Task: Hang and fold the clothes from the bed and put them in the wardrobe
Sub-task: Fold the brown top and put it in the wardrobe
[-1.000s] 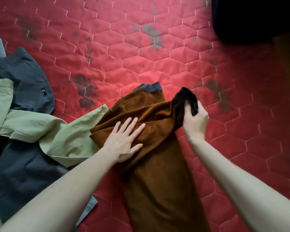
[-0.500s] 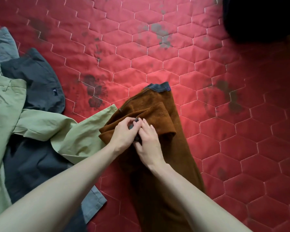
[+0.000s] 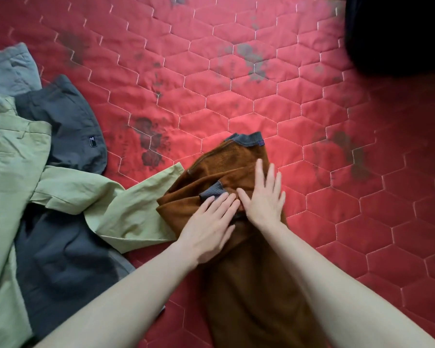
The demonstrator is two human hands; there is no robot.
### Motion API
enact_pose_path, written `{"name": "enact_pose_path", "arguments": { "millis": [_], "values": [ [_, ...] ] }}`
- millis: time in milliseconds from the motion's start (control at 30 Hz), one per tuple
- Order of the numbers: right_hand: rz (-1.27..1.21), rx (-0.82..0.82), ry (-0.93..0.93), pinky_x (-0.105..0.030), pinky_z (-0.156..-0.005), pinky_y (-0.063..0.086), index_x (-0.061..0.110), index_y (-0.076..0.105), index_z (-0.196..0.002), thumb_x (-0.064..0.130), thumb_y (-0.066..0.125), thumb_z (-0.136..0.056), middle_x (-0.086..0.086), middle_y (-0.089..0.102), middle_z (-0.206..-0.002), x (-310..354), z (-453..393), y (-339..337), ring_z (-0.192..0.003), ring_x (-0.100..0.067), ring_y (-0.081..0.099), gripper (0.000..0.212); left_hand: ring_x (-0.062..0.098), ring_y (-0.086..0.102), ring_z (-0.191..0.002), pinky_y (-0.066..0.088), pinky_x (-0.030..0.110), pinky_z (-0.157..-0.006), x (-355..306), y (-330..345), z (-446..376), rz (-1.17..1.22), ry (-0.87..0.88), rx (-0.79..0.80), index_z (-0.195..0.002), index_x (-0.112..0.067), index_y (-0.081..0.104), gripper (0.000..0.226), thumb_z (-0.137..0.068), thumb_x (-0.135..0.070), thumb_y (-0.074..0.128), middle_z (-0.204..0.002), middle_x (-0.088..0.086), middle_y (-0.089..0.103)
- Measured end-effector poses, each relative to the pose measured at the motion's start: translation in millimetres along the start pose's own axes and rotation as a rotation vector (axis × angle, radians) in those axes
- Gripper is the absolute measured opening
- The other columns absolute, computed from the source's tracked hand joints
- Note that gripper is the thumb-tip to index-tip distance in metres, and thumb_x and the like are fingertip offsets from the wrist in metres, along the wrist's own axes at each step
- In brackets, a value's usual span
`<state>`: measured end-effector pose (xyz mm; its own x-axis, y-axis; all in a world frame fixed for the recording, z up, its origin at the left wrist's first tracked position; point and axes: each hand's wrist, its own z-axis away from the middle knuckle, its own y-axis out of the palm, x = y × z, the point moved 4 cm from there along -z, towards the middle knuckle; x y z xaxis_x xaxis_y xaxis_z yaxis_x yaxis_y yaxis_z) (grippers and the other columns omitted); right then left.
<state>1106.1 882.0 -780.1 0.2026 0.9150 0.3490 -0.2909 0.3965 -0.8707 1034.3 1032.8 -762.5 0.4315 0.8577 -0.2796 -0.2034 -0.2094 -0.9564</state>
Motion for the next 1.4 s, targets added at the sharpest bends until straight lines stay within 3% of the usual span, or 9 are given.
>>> {"name": "enact_pose_path", "arguments": {
  "millis": [200,300,467,567,700,833,1133,1300,1400],
  "values": [
    [-0.192,-0.024,0.213,-0.049,-0.114,0.031,0.025,0.02,-0.16,0.065,0.078,-0.075,-0.009,0.036,-0.157,-10.0,-15.6,-12.6,-0.145,-0.033,0.029,0.11,0.017,-0.014,-0.158,0.004,0.043,-0.13,18.1,18.5,2.6,-0.082,0.013,0.23,-0.164,-0.018,-0.009,0.087,-0.1,-0.067,0.025,-0.172,0.001,-0.013],
    [-0.279,0.087,0.335,-0.047,-0.112,0.037,0.014,0.042,-0.145,0.067,0.08,-0.073,-0.015,0.05,-0.146,-20.5,-14.2,-12.8,-0.139,-0.036,0.041,0.098,0.02,-0.01,-0.159,0.006,0.044,-0.13,16.6,15.7,5.7,-0.105,0.036,0.211,-0.164,-0.019,-0.009,0.094,-0.097,-0.071,0.03,-0.172,0.003,-0.011],
    [-0.514,0.086,0.075,-0.025,-0.087,0.043,0.015,0.059,-0.124,0.041,0.083,-0.084,-0.002,0.069,-0.117,-28.7,-18.3,-34.9,-0.111,-0.021,0.064,0.054,0.027,0.004,-0.16,0.013,0.05,-0.128,2.4,11.2,1.2,-0.172,0.014,0.115,-0.164,-0.025,-0.007,0.095,-0.095,-0.057,0.049,-0.173,0.007,0.001],
    [-0.614,-0.083,0.069,-0.022,-0.082,0.042,0.016,0.056,-0.116,0.041,0.081,-0.086,0.004,0.067,-0.108,-43.5,-20.0,-49.7,-0.102,-0.016,0.064,0.047,0.029,0.005,-0.159,0.014,0.053,-0.126,-4.9,7.9,-12.1,-0.208,-0.014,0.105,-0.165,-0.025,-0.004,0.087,-0.098,-0.05,0.046,-0.173,0.008,0.001],
    [-0.394,-0.145,0.085,-0.043,-0.118,0.033,0.014,0.029,-0.157,0.053,0.068,-0.093,-0.014,0.039,-0.155,-75.5,-22.3,-43.0,-0.145,-0.032,0.037,0.084,0.028,-0.001,-0.16,0.008,0.056,-0.126,-27.9,14.1,-14.9,-0.235,0.019,0.101,-0.165,-0.026,-0.001,0.074,-0.105,-0.055,0.029,-0.173,0.01,-0.003],
    [0.116,-0.298,-0.369,-0.05,-0.122,0.027,0.025,0.015,-0.165,0.044,0.051,-0.104,-0.008,0.008,-0.173,-80.4,20.8,-41.7,-0.159,-0.028,0.012,0.074,0.03,-0.001,-0.159,0.009,0.059,-0.125,-56.3,38.4,20.5,-0.24,0.085,0.13,-0.165,-0.027,0.012,0.072,-0.104,-0.06,0.029,-0.173,0.011,0.002],
    [0.469,0.115,-0.721,-0.05,-0.125,0.025,0.03,0.012,-0.166,0.033,0.032,-0.106,0.0,0.007,-0.174,-182.5,145.7,9.2,-0.16,-0.023,0.005,0.062,0.033,0.014,-0.158,0.016,0.053,-0.126,-108.7,76.2,105.1,-0.261,0.368,0.218,-0.164,-0.017,0.019,0.082,-0.089,-0.037,0.044,-0.171,0.013,0.015],
    [0.621,0.262,-0.958,-0.048,-0.128,0.019,0.028,0.004,-0.166,0.001,0.053,-0.079,-0.002,-0.002,-0.174,-219.4,171.9,-8.3,-0.16,-0.023,-0.002,0.104,0.031,0.034,-0.151,0.02,0.051,-0.123,-108.5,81.8,149.4,-0.4,0.638,0.161,-0.161,-0.017,0.032,0.063,-0.098,-0.019,0.033,-0.166,0.014,0.03],
    [0.726,0.373,-1.167,-0.049,-0.129,0.011,0.027,-0.002,-0.166,0.009,0.056,-0.076,-0.003,-0.006,-0.174,-242.6,189.6,-14.2,-0.16,-0.023,-0.006,0.109,0.029,0.026,-0.154,0.021,0.053,-0.126,-133.6,90.3,178.6,-0.391,0.734,0.17,-0.163,-0.02,0.025,0.065,-0.099,-0.016,0.033,-0.169,0.011,0.023]
  ]
}}
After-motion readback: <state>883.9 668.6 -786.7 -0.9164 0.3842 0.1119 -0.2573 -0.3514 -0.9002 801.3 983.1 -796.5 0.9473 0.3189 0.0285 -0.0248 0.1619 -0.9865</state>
